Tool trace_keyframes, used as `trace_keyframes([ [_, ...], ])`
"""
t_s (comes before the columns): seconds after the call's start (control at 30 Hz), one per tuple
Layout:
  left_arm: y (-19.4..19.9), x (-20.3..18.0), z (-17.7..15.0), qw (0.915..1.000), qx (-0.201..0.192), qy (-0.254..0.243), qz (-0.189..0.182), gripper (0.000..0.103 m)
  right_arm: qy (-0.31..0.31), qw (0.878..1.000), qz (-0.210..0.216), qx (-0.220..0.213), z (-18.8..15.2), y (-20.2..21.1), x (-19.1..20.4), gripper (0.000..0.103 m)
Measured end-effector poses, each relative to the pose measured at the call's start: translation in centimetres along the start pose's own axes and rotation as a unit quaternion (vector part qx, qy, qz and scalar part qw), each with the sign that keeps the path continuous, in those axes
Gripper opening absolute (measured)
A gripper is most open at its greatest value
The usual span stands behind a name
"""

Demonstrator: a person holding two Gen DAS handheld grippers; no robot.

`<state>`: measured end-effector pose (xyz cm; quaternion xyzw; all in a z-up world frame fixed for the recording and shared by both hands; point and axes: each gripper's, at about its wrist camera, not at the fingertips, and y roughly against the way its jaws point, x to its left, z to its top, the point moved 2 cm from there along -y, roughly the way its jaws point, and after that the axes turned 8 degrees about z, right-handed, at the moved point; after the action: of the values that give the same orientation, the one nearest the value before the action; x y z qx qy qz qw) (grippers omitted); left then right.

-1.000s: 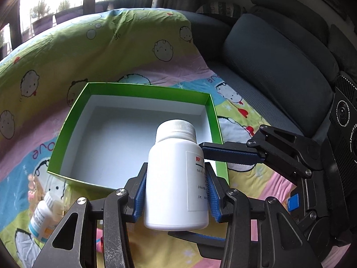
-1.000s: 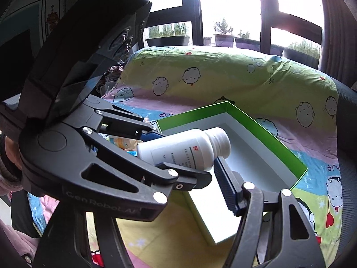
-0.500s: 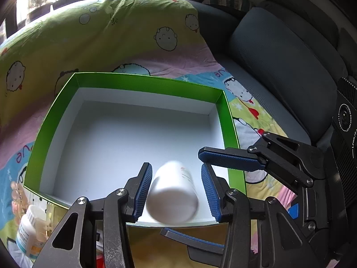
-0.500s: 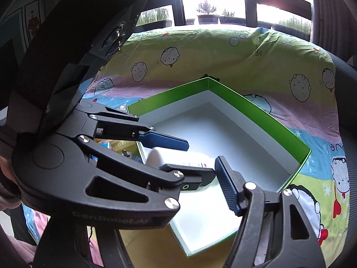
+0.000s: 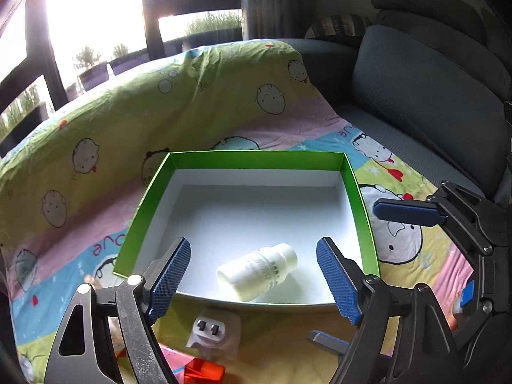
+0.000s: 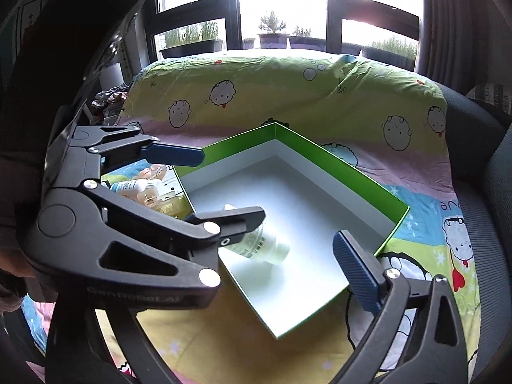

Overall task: Organize rigid objects
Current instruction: 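Lower the white bottle into the box and open the left gripper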

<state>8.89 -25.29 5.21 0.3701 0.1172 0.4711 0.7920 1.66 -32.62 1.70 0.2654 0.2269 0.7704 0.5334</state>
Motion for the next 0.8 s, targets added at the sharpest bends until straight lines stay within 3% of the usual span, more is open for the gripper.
trace_keyframes([
  [0.2,3.4,1.2,-1.6,0.9984,-0.03,0.018,0.045,0.083,-0.003,0.999,-0.042,-0.012,-0.8,2.5,2.0,0.102],
  [0.27,4.5,1.6,-2.3,0.9971,-0.037,0.024,0.062,0.093,-0.007,0.999,-0.046,-0.014,-1.2,3.1,2.8,0.102],
  [0.37,6.3,2.5,-3.6,0.9946,-0.053,0.035,0.082,0.096,-0.015,0.999,-0.049,-0.015,-1.8,3.9,4.0,0.102],
  [0.8,9.6,5.7,-9.9,0.9896,-0.019,0.077,0.12,0.096,-0.056,0.998,-0.043,0.008,-4.3,3.8,8.0,0.102],
])
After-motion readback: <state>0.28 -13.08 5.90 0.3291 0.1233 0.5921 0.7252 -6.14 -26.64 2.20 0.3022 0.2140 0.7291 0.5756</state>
